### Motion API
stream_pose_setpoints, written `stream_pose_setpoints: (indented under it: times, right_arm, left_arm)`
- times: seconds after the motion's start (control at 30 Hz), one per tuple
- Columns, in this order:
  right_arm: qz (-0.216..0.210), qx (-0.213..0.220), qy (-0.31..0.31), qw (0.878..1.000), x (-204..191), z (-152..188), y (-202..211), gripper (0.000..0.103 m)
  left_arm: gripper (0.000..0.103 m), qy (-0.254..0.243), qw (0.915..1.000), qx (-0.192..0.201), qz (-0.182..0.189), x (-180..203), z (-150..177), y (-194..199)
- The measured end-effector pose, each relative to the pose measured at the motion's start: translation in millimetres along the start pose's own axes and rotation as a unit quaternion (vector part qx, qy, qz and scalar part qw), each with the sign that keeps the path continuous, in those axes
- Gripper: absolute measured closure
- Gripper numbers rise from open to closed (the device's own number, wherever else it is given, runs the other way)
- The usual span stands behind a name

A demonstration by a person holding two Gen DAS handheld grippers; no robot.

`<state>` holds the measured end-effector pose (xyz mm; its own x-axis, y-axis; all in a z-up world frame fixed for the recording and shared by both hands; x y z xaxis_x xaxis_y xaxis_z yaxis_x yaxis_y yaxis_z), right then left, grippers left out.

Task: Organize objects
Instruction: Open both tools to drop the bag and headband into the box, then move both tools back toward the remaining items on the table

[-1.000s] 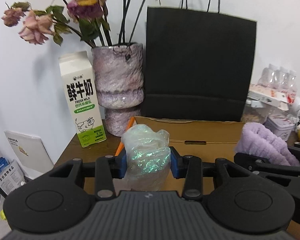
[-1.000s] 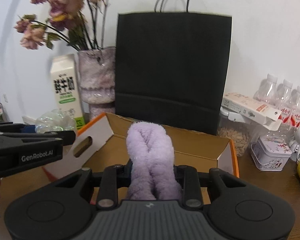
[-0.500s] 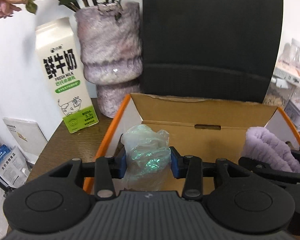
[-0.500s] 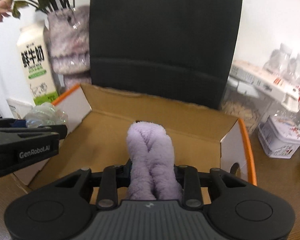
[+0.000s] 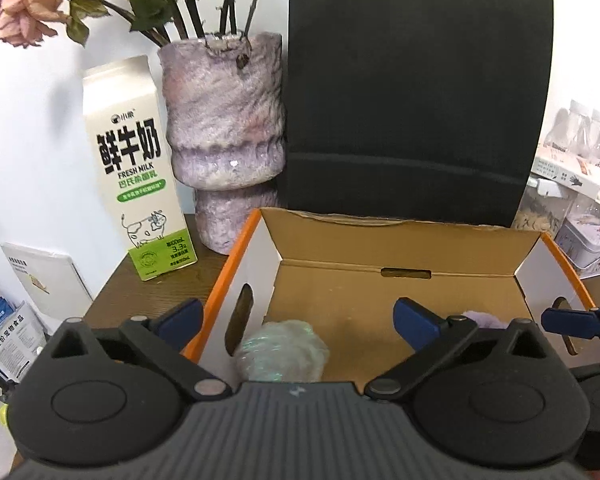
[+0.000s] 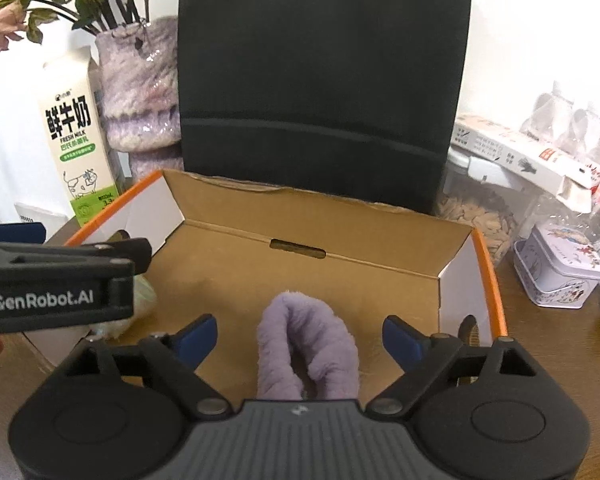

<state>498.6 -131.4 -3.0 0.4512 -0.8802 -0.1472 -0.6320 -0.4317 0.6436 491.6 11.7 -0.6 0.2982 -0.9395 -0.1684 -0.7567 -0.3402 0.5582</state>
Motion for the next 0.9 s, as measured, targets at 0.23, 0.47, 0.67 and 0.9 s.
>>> stream_pose_setpoints:
  times: [0.23, 0.47, 0.67, 0.9]
  right_arm:
    - [-0.003, 0.020, 0.008, 1.000, -11, 5, 32, 0.004]
    - [-0.001, 0.045, 0.018, 0.999, -23, 13, 77, 0.000]
    - [0.000, 0.069, 0.022, 0.997, -31, 27, 119, 0.000]
    - [-0.001, 0.097, 0.041, 0.994, -51, 53, 170, 0.000]
  left_arm:
    - [0.000, 0.004, 1.0000, 0.009, -0.003, -12, 4, 28]
    - [0.000, 0.011, 0.9996, 0.027, 0.002, -27, 13, 69]
    - [0.000, 0.017, 0.9990, 0.042, 0.005, -42, 28, 109]
    - [0.000, 0.020, 0.9970, 0.074, -0.005, -62, 52, 159]
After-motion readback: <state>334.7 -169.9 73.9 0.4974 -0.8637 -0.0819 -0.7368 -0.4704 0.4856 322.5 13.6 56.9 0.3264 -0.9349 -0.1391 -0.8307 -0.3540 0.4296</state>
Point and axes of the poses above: each gripper's, at about its wrist camera, not at the fingertips, and y roughly against the way its jaws point, x to its right, z to its underside, the point moved 5 cm from there along -y, roughly the way its jaws point, and after that the axes turned 14 degrees about -z, right-handed, at the moved point
